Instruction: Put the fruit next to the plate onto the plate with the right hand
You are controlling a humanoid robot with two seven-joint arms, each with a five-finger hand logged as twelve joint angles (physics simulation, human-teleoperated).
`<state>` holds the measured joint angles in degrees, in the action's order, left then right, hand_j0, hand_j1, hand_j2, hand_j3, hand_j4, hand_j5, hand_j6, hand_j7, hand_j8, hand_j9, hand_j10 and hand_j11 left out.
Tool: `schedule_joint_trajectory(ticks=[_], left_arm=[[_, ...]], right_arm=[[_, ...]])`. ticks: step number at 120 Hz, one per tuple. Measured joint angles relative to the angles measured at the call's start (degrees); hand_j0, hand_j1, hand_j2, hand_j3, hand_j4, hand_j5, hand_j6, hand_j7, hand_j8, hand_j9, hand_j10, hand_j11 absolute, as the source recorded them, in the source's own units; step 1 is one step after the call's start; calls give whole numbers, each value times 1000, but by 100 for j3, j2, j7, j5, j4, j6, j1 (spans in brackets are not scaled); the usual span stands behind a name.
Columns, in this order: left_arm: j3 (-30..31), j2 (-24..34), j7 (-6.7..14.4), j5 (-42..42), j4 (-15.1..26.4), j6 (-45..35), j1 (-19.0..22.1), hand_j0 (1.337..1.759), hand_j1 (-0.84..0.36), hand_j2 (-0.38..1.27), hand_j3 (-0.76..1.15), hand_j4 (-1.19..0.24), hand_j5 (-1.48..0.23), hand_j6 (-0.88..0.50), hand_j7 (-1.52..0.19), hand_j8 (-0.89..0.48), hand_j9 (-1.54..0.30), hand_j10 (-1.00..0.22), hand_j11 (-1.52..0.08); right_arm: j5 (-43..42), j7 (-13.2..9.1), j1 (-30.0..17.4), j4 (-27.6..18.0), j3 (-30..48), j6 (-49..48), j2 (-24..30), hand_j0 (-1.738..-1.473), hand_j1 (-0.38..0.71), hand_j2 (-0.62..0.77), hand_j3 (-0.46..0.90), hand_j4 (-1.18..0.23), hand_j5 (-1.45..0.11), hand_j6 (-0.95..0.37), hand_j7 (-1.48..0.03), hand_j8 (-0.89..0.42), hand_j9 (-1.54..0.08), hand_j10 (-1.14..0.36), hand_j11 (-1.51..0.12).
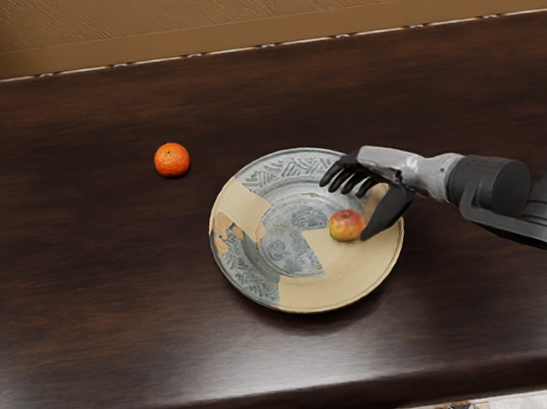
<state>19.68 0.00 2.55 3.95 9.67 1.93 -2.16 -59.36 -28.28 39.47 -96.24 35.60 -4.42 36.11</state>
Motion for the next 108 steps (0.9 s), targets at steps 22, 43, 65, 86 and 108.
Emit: schedule_joint_trajectory(ticks=[22,43,65,86,108], left_arm=[[0,0,0,0,0,0,-3,1658,71,46,0,-232,-301,-232,-301,-232,-301,-232,-301],[0,0,1,0,-1,0,-4,1658,71,46,0,-232,-301,-232,-301,-232,-301,-231,-301],[0,0,0,0,0,0,-1,1658,71,46,0,-232,-301,-232,-301,-232,-301,-232,-301],[-2,0,2,1,50,6,0,1658,71,46,0,-232,-301,-232,-301,-232,-301,-232,-301],[1,0,1,0,84,8,56,1658,71,46,0,-232,-301,-232,-301,-232,-301,-232,-301]], right_arm=[[-25,-9,3,-26,2,4,-7,-1658,-66,-24,0,-243,-317,-239,-315,-230,-316,-244,-316],[-8,5,23,-36,61,-5,-10,-1658,-145,-23,0,-175,-226,-174,-225,-169,-226,-175,-225],[565,53,48,53,515,-486,52,-1658,-234,-14,0,-99,-128,-100,-127,-97,-127,-99,-127],[1777,65,51,626,1249,-1874,261,-1658,-271,-10,0,-68,-87,-68,-87,-67,-87,-68,-87],[2626,76,52,1282,1568,-2737,679,-1658,-287,-9,0,-54,-69,-55,-69,-54,-69,-54,-69]])
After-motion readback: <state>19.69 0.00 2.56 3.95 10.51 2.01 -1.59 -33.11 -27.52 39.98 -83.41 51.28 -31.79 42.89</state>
